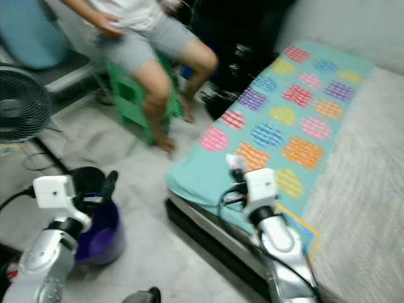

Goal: Clean up the room

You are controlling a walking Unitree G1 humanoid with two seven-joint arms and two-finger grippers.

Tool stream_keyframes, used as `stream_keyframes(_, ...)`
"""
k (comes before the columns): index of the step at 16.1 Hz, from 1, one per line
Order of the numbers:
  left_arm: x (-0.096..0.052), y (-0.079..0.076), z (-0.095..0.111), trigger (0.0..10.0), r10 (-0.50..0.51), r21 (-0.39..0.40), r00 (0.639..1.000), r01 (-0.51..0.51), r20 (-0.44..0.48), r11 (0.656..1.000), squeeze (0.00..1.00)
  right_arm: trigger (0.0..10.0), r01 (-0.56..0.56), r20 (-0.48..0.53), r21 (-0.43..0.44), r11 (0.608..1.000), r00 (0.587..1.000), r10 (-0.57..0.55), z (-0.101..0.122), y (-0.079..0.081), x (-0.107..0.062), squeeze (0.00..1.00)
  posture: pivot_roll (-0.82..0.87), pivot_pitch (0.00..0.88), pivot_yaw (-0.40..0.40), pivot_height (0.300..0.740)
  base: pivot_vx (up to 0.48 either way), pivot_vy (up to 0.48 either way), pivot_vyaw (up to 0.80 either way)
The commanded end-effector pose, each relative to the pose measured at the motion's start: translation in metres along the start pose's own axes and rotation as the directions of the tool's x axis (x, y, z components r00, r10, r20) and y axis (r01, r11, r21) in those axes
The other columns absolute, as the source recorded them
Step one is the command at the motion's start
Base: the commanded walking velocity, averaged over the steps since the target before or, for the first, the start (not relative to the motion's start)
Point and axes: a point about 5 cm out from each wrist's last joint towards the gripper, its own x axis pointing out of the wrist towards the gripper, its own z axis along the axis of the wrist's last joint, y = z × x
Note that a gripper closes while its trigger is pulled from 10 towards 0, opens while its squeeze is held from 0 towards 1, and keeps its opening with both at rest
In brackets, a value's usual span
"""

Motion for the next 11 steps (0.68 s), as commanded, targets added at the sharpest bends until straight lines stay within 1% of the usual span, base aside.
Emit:
stream_keyframes(1, -0.0005, -0.005, -0.0024, 10.0, -0.024, -0.001, 1.0, 0.024, -0.009, 1.0, 0.0, 10.0, 0.017, -0.016, -0.006, 1.0, 1.0, -0.017, -0.0041, -0.0059, -0.0029, 0.0, -0.05, 0.126, 0.005, 0.74, 0.0, 0.0, 0.8)
stream_keyframes(7, -0.0005, -0.0052, -0.0027, 10.0, -0.029, 0.002, 1.0, 0.029, -0.011, 1.0, 0.0, 10.0, 0.023, -0.013, 0.004, 1.0, 1.0, -0.023, -0.0056, -0.0058, -0.0023, 0.0, -0.05, 0.127, 0.007, 0.74, 0.0, 0.0, 0.8)
stream_keyframes(8, -0.0006, -0.0054, -0.0029, 10.0, -0.03, 0.001, 0.999, 0.03, -0.012, 1.0, 0.0, 10.0, 0.025, -0.012, 0.005, 1.0, 1.0, -0.025, -0.0058, -0.006, -0.0022, 0.0, -0.05, 0.128, 0.02, 0.74, 0.0, 0.0, 0.8)
stream_keyframes(10, -0.0001, -0.0071, -0.0042, 10.0, -0.042, 0.001, 0.999, 0.042, -0.019, 0.999, 0.0, 10.0, 0.041, -0.004, 0.013, 0.999, 0.999, -0.041, -0.0063, -0.0071, -0.0014, 0.0, -0.04, 0.123, 0.039, 0.74, 0.0, 0.0, 0.51)
stream_keyframes(11, 0.0018, -0.0088, -0.0043, 10.0, -0.06, 0.008, 0.998, 0.061, -0.026, 0.998, 0.0, 10.0, 0.061, 0.002, 0.024, 0.998, 0.998, -0.061, -0.0068, -0.0076, 0.0001, 0.0, -0.04, 0.119, 0.064, 0.74, 0.0, 0.0, 0.0)
